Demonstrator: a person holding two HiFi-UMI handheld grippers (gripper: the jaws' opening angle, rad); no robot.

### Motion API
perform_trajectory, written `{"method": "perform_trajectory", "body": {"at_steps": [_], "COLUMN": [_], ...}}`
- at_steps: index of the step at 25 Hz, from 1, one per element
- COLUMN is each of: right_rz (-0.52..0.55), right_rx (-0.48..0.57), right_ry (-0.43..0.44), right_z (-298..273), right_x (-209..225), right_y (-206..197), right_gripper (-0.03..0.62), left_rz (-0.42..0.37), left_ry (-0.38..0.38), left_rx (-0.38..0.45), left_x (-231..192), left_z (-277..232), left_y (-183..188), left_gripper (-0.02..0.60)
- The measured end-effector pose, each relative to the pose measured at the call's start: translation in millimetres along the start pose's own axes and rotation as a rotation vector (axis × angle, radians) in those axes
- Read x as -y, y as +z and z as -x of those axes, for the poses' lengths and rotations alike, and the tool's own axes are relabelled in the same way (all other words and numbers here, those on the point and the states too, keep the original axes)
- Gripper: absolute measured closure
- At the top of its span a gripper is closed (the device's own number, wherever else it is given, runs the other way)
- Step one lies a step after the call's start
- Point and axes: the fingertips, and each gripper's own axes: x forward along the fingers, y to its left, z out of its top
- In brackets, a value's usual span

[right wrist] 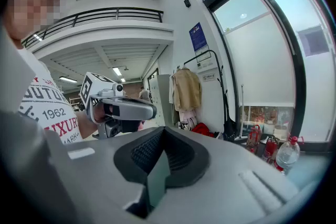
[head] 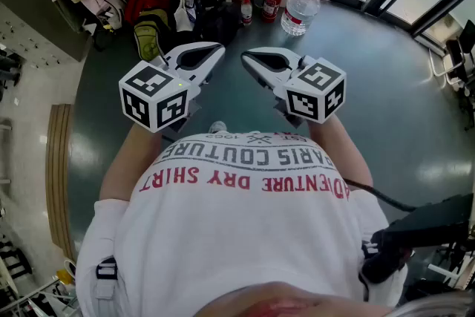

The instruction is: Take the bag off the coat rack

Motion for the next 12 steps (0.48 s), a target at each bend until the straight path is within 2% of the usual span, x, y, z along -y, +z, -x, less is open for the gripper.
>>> {"method": "perform_trajectory", "body": {"at_steps": [12], "right_rz": [-0.016], "right_rx": [0.007], "right_ry": [-0.009], "right_z": [7.9], "right_x": [-2.1], "right_y": [-3.5], "right_gripper": [0.592], "left_rz": [0.017], "left_ry": [-0.008], "left_rx": [-0.007], "left_x": [8.0], "left_z": [-0.3], "left_y": [-6.3], "left_gripper": [0.580]}}
